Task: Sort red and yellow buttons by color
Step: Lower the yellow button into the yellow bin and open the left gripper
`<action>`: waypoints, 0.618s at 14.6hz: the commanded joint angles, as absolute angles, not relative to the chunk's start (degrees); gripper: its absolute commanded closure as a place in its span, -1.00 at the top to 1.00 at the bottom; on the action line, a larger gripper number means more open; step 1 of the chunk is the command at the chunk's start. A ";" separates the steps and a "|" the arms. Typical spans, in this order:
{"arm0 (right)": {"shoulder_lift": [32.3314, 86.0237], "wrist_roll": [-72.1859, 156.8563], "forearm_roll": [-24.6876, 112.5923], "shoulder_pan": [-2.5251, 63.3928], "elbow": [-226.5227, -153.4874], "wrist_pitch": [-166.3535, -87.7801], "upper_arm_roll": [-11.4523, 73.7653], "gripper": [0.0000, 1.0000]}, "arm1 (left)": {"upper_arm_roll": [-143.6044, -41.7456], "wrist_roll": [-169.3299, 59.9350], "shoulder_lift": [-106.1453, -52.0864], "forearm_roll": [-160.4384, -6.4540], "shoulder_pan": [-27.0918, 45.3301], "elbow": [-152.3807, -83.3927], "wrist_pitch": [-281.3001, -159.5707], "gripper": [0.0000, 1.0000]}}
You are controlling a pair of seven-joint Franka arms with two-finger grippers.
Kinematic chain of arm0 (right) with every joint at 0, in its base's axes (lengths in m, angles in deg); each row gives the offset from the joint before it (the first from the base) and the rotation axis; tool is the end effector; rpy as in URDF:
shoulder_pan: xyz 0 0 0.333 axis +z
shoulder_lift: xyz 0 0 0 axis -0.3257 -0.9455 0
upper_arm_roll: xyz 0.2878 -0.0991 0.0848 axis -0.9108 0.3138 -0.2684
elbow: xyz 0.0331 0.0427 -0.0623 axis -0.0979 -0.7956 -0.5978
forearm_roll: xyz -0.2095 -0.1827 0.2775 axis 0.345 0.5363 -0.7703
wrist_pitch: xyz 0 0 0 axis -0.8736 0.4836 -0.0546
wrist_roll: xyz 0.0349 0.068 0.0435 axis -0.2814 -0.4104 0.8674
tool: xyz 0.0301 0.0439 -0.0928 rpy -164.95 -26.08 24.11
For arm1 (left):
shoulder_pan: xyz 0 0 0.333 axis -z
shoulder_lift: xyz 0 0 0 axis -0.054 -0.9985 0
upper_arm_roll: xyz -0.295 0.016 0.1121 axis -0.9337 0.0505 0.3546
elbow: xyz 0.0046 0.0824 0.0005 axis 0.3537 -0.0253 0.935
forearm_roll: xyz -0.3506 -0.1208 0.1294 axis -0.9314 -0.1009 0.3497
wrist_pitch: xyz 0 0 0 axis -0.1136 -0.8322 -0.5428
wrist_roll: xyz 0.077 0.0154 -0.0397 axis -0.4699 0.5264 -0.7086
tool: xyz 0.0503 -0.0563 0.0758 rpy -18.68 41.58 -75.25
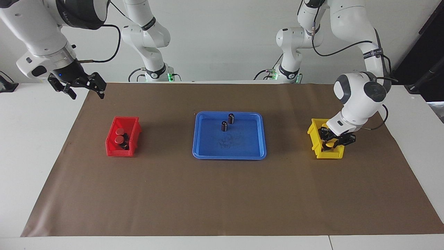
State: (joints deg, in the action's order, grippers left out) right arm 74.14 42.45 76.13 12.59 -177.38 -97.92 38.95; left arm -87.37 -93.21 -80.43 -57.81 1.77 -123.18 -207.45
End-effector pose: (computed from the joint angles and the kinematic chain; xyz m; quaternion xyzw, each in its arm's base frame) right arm 0.5473 -0.0703 0.6118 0.9995 0.0104 -0.0283 0.0102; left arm 0.5890 -0.0271 0.3625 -0.9745 0.2244 0.0044 0.0062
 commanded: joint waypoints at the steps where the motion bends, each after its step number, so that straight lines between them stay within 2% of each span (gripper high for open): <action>1: 74.17 41.54 76.12 11.98 -176.78 -97.27 38.18 1.00 | -87.71 -94.22 -80.04 -59.28 0.95 -124.27 -209.05 0.04; 6: 74.17 41.54 76.12 11.98 -176.78 -97.18 38.09 1.00 | -87.71 -94.66 -80.30 -59.28 -0.02 -121.82 -207.13 0.07; 9: 74.17 41.54 76.12 12.06 -176.69 -97.01 38.09 1.00 | -87.71 -94.40 -82.14 -59.28 -0.20 -112.53 -197.32 0.12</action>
